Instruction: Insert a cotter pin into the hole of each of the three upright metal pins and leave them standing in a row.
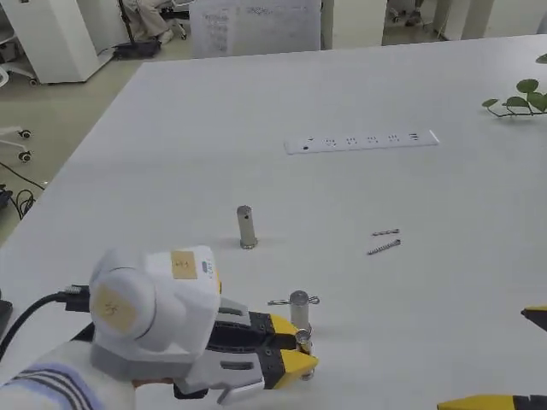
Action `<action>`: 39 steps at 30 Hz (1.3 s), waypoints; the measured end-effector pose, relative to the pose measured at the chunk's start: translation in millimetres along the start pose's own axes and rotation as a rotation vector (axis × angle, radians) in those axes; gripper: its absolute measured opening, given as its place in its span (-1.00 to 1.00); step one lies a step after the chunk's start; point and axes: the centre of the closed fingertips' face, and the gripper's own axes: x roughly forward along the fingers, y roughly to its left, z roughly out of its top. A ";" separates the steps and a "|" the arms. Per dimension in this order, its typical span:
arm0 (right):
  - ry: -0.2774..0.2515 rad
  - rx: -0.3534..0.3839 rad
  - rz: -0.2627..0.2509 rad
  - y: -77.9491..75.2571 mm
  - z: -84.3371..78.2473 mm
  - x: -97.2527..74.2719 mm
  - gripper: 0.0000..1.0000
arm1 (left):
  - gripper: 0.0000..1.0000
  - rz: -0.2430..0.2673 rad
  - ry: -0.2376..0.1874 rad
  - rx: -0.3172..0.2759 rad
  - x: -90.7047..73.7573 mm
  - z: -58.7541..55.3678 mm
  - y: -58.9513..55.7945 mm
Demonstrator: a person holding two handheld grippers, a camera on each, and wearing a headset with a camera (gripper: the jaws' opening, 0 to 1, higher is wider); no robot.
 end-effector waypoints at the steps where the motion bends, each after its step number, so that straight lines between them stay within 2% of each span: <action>1: -0.001 0.001 -0.001 -0.3 0.1 -0.2 0.93 | -0.87 -0.001 0.002 0.004 2.4 -0.2 -0.8; 15: 0.001 0.009 -0.009 -2.1 -0.4 -2.5 0.93 | -0.87 -0.028 0.019 0.038 23.3 -3.1 -9.0; 30: 0.001 0.012 -0.012 -2.6 -1.3 -2.5 0.93 | -0.87 -0.023 0.022 0.068 28.5 -8.4 -9.4; 39: 0.001 0.014 -0.014 -3.3 -1.7 -2.9 0.92 | -0.86 -0.002 0.007 0.055 29.3 -9.4 -8.5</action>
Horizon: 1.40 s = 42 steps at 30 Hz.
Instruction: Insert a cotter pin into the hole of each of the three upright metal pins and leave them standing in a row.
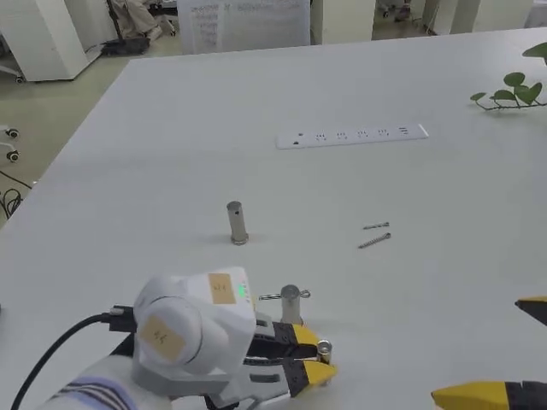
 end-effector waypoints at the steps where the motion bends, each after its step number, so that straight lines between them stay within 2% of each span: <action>1: 0.000 0.000 0.000 0.0 -0.1 0.0 0.92 | -0.86 0.004 -0.002 -0.005 -0.5 -0.4 0.2; 11: 0.002 0.002 0.005 0.1 -2.0 0.8 0.92 | -0.85 0.015 -0.008 -0.029 -1.4 -0.8 0.4; 17: 0.002 0.000 0.004 -1.0 -2.4 0.3 0.92 | -0.78 0.020 0.015 -0.029 -2.5 -5.0 -0.5; 23: 0.008 -0.014 0.000 -4.7 -2.9 -2.9 0.92 | -0.63 0.032 0.017 -0.047 -5.5 -5.8 -0.3; 29: 0.017 -0.026 -0.009 -13.3 -3.3 -4.1 0.92 | -0.45 0.021 0.016 -0.087 -10.3 -6.4 -3.2; 34: 0.028 -0.058 -0.008 -22.8 3.6 -5.1 0.88 | -0.32 0.026 0.000 -0.125 -16.8 -4.8 -5.3; 38: 0.055 -0.114 0.018 -30.8 11.8 -3.7 0.77 | -0.25 0.030 0.008 -0.147 -22.2 -6.6 -8.0; 42: 0.083 -0.160 0.047 -36.2 19.0 1.3 0.75 | -0.20 0.035 0.002 -0.170 -28.5 -4.3 -10.8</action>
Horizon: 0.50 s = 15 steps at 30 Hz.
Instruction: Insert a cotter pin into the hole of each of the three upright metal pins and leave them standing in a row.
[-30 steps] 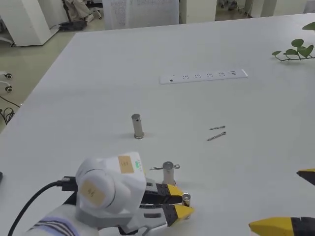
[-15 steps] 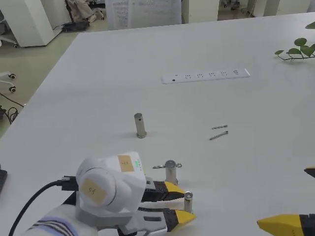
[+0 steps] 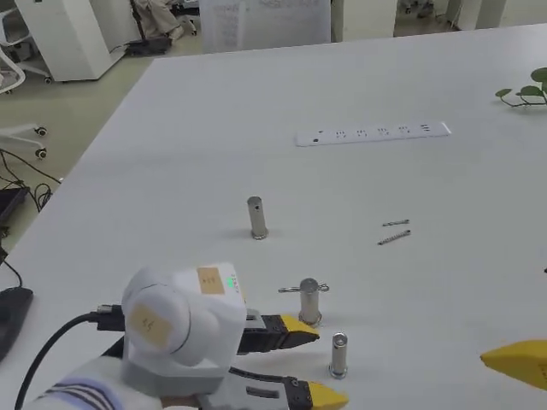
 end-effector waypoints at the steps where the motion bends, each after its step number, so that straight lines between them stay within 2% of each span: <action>1: 0.012 -0.020 0.010 -1.3 1.7 2.1 0.74 | -0.18 0.001 -0.003 -0.007 -1.7 0.4 -1.1; 5: 0.044 -0.074 0.047 -3.8 8.7 10.6 0.71 | -0.10 0.017 -0.005 -0.028 -6.5 -0.6 -1.5; 7: 0.054 -0.091 0.060 -4.4 11.9 13.9 0.68 | -0.02 0.041 -0.018 -0.052 -8.6 -0.6 1.2; 13: 0.095 -0.165 0.099 -10.2 22.7 24.0 0.60 | 0.22 0.052 -0.027 -0.084 -13.9 -3.8 -2.3; 15: 0.107 -0.183 0.109 -13.2 26.4 26.6 0.58 | 0.30 0.064 -0.044 -0.110 -16.0 -3.2 -2.3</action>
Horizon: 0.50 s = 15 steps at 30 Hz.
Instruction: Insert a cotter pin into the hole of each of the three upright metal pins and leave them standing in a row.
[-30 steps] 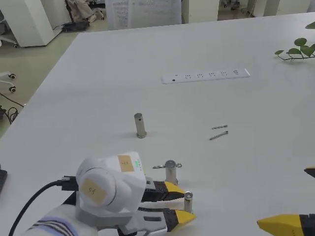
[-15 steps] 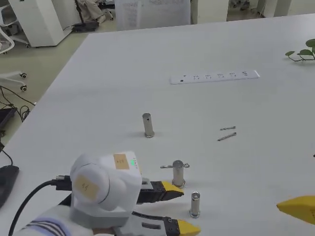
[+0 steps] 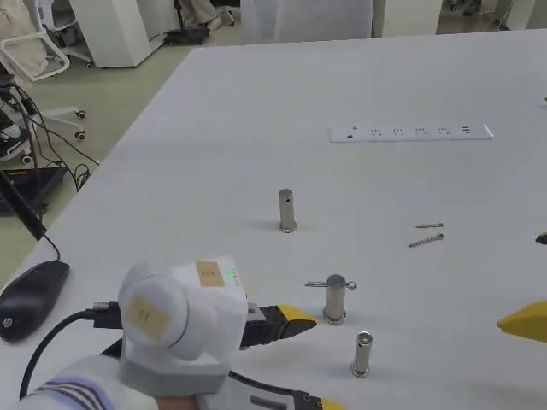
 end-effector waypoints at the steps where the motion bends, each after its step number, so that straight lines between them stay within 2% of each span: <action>1: 0.003 -0.008 0.004 -1.5 1.4 0.7 0.56 | 0.33 0.006 -0.011 -0.017 -1.4 0.3 0.0; 6: 0.055 -0.076 0.049 -7.8 6.4 5.5 0.53 | 0.44 0.071 -0.022 -0.053 -6.3 -1.9 8.7; 8: 0.075 -0.104 0.058 -12.5 8.4 8.5 0.53 | 0.49 0.076 -0.030 -0.070 -9.1 -2.4 9.9; 11: 0.103 -0.132 0.069 -18.6 10.0 13.0 0.52 | 0.70 0.090 -0.031 -0.119 -10.2 -4.3 12.4; 15: 0.148 -0.189 0.095 -24.1 11.7 19.7 0.51 | 0.80 0.111 -0.017 -0.119 -12.2 -7.5 14.8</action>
